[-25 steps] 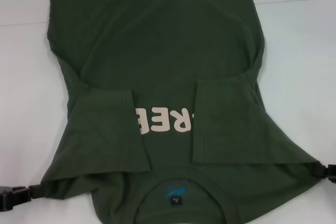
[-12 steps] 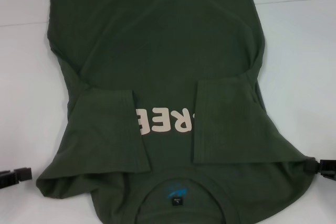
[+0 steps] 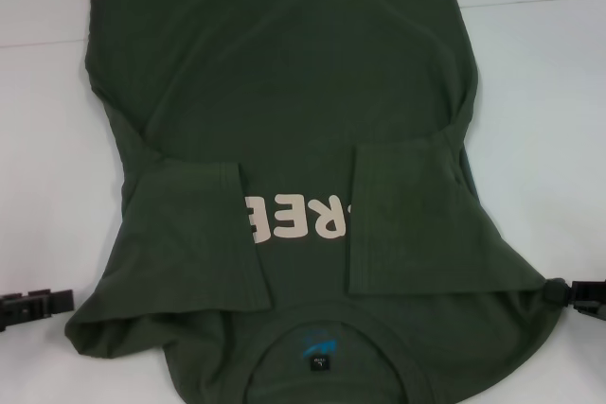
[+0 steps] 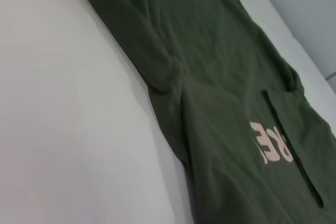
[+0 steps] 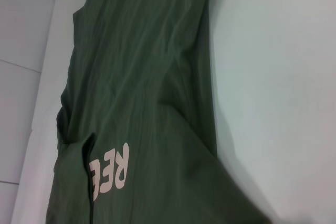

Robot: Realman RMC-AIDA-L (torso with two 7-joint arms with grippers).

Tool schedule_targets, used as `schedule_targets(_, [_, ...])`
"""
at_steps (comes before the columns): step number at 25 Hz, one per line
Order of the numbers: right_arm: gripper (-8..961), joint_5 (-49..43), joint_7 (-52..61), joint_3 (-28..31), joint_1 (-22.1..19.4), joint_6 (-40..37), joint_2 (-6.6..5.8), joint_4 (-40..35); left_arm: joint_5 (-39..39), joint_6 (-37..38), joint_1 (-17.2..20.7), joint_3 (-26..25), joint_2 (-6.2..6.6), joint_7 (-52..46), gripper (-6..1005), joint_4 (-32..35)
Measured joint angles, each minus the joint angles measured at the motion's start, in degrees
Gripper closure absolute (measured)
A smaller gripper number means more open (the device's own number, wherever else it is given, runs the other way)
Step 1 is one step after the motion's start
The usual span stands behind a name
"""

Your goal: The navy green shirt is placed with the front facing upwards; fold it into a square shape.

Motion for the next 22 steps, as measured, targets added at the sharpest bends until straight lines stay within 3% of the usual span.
schedule_targets(7, [911, 0.0, 0.28, 0.06, 0.3, 0.06, -0.06, 0.0, 4.76, -0.34, -2.82, 0.36, -0.38, -1.05, 342, 1.44])
schedule_targets(17, [911, 0.01, 0.35, 0.01, 0.6, 0.2, -0.23, 0.13, 4.99, -0.22, -3.45, 2.47, -0.33, -2.78, 110, 1.38])
schedule_targets(22, [910, 0.01, 0.36, -0.26, 0.85, 0.38, -0.27, 0.17, 4.99, -0.91, -4.3, 3.48, -0.67, -2.86, 113, 1.96])
